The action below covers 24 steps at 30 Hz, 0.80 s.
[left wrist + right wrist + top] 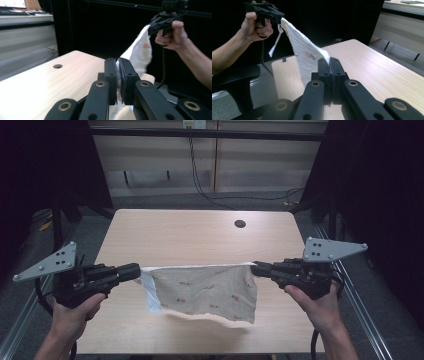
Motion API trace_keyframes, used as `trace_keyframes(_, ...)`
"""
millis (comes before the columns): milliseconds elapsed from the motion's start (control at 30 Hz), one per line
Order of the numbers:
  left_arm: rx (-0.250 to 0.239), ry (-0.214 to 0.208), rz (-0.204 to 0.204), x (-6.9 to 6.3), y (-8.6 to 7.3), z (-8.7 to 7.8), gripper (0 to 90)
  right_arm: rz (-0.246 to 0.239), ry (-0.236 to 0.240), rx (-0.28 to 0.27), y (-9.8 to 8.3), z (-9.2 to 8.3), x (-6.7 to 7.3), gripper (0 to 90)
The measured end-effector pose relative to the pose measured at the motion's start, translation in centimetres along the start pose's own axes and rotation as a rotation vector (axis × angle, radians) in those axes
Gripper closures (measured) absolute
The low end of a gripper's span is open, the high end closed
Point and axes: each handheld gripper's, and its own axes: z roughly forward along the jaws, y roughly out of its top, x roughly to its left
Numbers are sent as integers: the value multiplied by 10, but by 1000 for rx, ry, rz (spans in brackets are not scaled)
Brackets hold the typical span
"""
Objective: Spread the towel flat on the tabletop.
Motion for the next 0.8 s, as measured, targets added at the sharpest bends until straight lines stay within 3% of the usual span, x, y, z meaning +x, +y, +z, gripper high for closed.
trace_keyframes(133, 17, 13, -31, 13, -8, 14, 857, 19, -29, 19, -8, 5, -6, 893)
trace_keyframes(167, 40, 28, -39, 19, -14, 20, 857, 25, -31, 30, -11, 8, -9, 893)
trace_keyframes(200, 56, 34, -48, 24, -19, 26, 857, 30, -48, 48, -17, 12, -14, 893)
trace_keyframes(233, 74, 17, -87, 34, -30, 35, 856, 56, -49, 75, -28, 19, -25, 893)
trace_keyframes(267, 74, 17, -87, 34, -30, 35, 856, 56, -49, 75, -28, 19, -25, 893)
trace_keyframes(300, 97, 21, -90, 38, -36, 40, 856, 88, -60, 93, -39, 24, -37, 893)
trace_keyframes(433, 120, 51, -119, 51, -51, 56, 856, 106, -81, 131, -53, 36, -53, 893)
trace_keyframes(567, 152, 67, -116, 59, -57, 67, 855, 118, -92, 151, -60, 44, -63, 892)
trace_keyframes(800, 181, 98, -170, 80, -76, 80, 855, 135, -120, 181, -74, 63, -87, 892)
